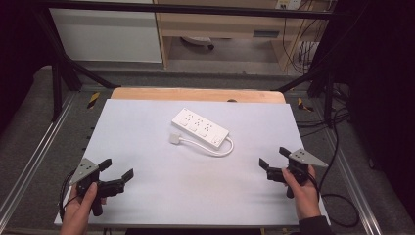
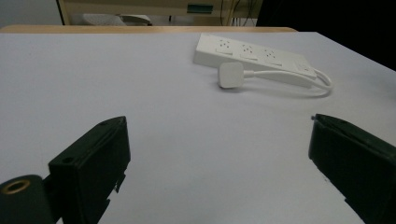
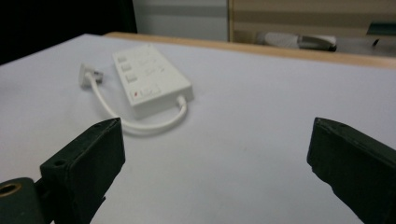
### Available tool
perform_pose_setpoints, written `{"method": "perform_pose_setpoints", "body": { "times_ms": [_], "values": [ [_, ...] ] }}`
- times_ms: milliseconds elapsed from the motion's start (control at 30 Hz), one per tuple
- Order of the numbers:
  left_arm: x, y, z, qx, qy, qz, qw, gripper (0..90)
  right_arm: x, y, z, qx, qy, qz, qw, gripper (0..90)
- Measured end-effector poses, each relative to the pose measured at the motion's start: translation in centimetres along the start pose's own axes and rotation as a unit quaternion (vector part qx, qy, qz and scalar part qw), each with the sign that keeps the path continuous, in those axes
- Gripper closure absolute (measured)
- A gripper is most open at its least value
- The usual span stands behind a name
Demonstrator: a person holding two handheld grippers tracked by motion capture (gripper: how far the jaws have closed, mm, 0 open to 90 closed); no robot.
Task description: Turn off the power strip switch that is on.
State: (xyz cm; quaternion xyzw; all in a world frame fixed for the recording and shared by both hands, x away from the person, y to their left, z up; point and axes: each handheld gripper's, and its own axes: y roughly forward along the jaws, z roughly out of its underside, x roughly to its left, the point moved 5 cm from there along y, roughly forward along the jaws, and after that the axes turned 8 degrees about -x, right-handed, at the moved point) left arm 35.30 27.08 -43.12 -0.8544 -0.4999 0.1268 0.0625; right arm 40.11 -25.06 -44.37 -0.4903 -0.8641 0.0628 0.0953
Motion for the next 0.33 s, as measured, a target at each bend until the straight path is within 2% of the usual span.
{"method": "perform_pose_setpoints", "body": {
  "times_ms": [67, 167, 333],
  "values": [
    [0.0, 0.1, 0.1, 0.003, -0.001, 0.000, 1.0000, 5.5, 0.2, 0.3, 0.7, 0.023, -0.002, 0.004, 0.9997, 4.9],
    [-0.2, 0.1, 0.1, 0.005, 0.000, 0.001, 1.0000, 5.6, 1.0, 1.0, 1.2, 0.036, -0.006, -0.012, 0.9992, 4.8],
    [-0.3, 0.2, 0.1, 0.007, 0.005, 0.005, 1.0000, 5.6, 1.5, 2.4, 1.8, 0.058, -0.014, -0.017, 0.9981, 4.7]
  ]
}}
